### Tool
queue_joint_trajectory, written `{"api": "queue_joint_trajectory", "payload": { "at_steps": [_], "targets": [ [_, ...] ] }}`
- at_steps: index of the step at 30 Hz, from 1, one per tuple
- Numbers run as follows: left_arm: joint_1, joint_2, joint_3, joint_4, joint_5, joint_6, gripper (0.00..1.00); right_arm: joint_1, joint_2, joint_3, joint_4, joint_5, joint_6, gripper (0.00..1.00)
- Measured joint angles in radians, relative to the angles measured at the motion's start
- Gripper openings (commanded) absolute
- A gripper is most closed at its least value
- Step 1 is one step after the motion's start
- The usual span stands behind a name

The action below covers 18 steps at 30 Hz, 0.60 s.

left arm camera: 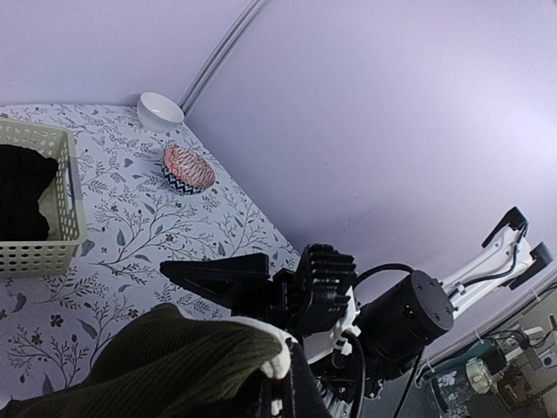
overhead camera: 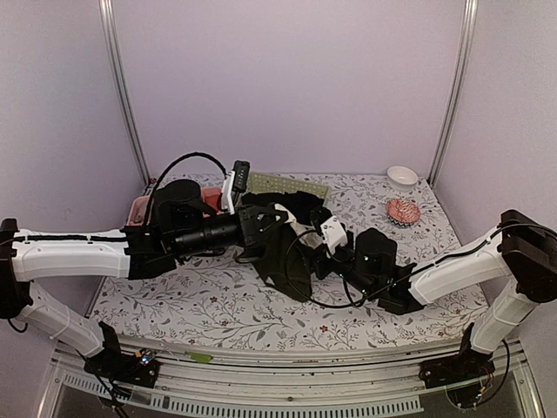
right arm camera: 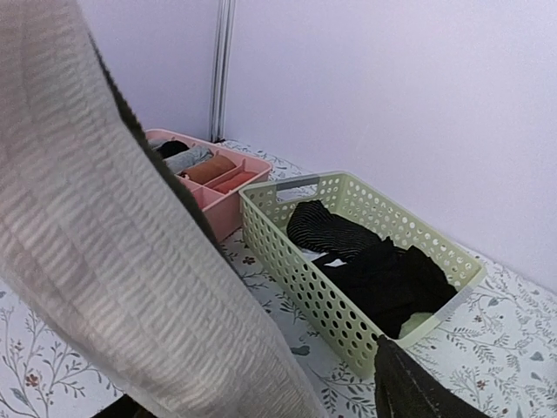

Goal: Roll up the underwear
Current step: Pick up the underwear from the center of the board.

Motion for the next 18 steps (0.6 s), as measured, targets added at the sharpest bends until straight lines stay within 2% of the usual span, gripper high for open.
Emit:
{"api": "queue_joint_trajectory", "payload": {
  "at_steps": [4, 6, 12, 18],
  "targets": [
    [0.000, -0.012, 0.000, 0.000, 0.000, 0.001, 0.00, 0.000, 0.002, -0.030, 0.033, 0.004, -0.030, 0.40],
    [0.000, -0.012, 0.000, 0.000, 0.000, 0.001, 0.00, 0.000, 0.006, -0.038, 0.039, -0.002, -0.042, 0.33],
    [0.001, -0.014, 0.000, -0.002, -0.001, 0.004, 0.00, -0.003, 0.013, -0.045, 0.053, -0.015, -0.065, 0.30],
    [0.005, -0.023, 0.000, -0.002, -0.003, 0.012, 0.00, -0.020, 0.012, -0.071, 0.063, -0.023, -0.071, 0.33]
  ]
}}
